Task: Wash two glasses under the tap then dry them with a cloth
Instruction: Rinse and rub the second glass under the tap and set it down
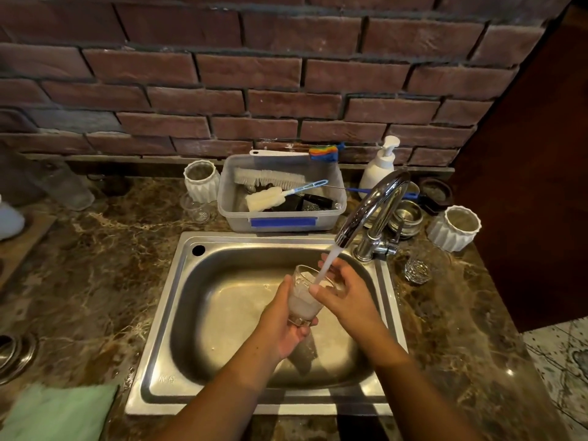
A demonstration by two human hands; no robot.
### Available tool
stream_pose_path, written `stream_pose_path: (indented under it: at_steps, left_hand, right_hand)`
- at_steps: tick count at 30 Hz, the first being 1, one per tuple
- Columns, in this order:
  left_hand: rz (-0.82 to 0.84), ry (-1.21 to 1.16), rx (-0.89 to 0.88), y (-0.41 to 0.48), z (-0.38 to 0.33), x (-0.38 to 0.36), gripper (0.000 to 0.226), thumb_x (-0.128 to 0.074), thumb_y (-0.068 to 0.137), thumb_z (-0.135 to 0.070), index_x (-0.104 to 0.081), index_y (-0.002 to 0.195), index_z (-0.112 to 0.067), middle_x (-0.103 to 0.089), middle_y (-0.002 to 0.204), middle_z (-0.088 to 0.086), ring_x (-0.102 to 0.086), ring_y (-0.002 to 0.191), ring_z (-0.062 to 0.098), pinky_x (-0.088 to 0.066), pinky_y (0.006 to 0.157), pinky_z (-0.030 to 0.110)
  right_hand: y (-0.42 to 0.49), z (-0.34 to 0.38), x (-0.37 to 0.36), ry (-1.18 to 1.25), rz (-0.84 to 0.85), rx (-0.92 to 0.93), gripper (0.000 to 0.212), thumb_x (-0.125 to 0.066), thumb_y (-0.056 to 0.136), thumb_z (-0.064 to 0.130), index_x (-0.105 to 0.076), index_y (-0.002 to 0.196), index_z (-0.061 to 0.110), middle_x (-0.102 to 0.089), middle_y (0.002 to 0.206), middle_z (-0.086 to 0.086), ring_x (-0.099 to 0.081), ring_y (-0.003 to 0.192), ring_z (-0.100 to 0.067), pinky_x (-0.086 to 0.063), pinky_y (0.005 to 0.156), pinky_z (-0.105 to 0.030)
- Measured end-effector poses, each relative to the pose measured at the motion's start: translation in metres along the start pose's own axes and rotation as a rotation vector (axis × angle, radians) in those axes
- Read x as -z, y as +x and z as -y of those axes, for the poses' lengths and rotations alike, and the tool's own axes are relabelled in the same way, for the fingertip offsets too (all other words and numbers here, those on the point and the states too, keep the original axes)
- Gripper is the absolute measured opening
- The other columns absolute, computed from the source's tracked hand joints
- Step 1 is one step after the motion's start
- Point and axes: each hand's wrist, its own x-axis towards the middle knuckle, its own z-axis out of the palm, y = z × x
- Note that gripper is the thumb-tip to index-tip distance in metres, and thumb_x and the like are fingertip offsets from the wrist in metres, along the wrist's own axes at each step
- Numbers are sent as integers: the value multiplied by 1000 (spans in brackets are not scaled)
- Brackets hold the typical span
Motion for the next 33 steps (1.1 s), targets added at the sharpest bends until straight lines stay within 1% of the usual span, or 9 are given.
stream_pose_path:
  at_steps: [2,6,10,15,19,23,28,30,33]
  left_hand:
    - [-3,19,13,-3,-4,1,50,-51,96,-59,-67,112,-14,-72,108,19,-62,83,27,-47,65,28]
    - [-21,117,-43,-5,-10,4,53,-49,97,-59,-67,119,-14,-73,104,17,-63,74,23,-45,45,22]
    - [-46,277,-197,-3,-18,4,46,-51,98,-55,-68,114,-15,-73,95,14,-62,66,18,-44,46,24]
    - [-139,606,-411,-4,-35,-5,46,-53,92,-61,-71,99,-19,-72,100,11,-69,94,27,-57,87,46]
    - [-190,862,-584,-14,-45,-14,34,-55,97,-48,-65,90,-16,-67,90,6,-64,86,20,-51,74,31]
    - [-187,1094,-795,-22,-50,-17,23,-57,96,-47,-63,93,-25,-61,94,-4,-59,85,9,-47,69,24]
    - [-82,1190,-1113,-28,-54,-13,18,-50,103,-32,-65,107,-23,-55,103,-8,-56,95,5,-48,81,22]
    - [-62,1037,-1110,-28,-52,-10,18,-49,104,-25,-66,105,-22,-59,102,-6,-58,95,5,-48,80,19]
    - [-82,721,-859,-29,-50,-15,21,-47,105,-26,-67,99,-21,-67,94,0,-65,89,13,-51,72,18]
  right_hand:
    - [1,1,3,-107,11,54,47,-76,86,23,-60,131,24,-65,125,11,-59,118,-5,-52,96,-26]
    - [-3,8,4,-341,65,179,25,-68,92,22,-70,116,28,-69,114,15,-60,109,5,-44,88,-7]
    - [-2,6,-2,-292,162,78,21,-63,94,17,-73,110,27,-72,107,11,-65,103,-2,-54,91,-22]
    - [2,6,-5,-78,176,-111,19,-62,95,7,-72,95,23,-76,85,14,-69,86,4,-54,77,-17]
    - [3,7,-5,121,156,-261,12,-63,92,4,-67,103,1,-71,105,-23,-69,97,-27,-55,93,-49]
    - [3,8,-9,637,197,-464,37,-62,94,7,-57,129,-4,-64,129,-27,-62,122,-38,-47,105,-59]
    - [2,19,-8,967,264,-445,29,-59,95,8,-62,123,0,-66,122,-25,-65,117,-38,-49,99,-59]
    - [2,24,-10,811,239,-381,32,-58,96,12,-62,125,-1,-66,125,-25,-63,121,-37,-47,105,-58]
    - [0,38,-15,186,187,-100,25,-55,100,16,-72,116,10,-76,113,-9,-69,111,-24,-53,100,-46]
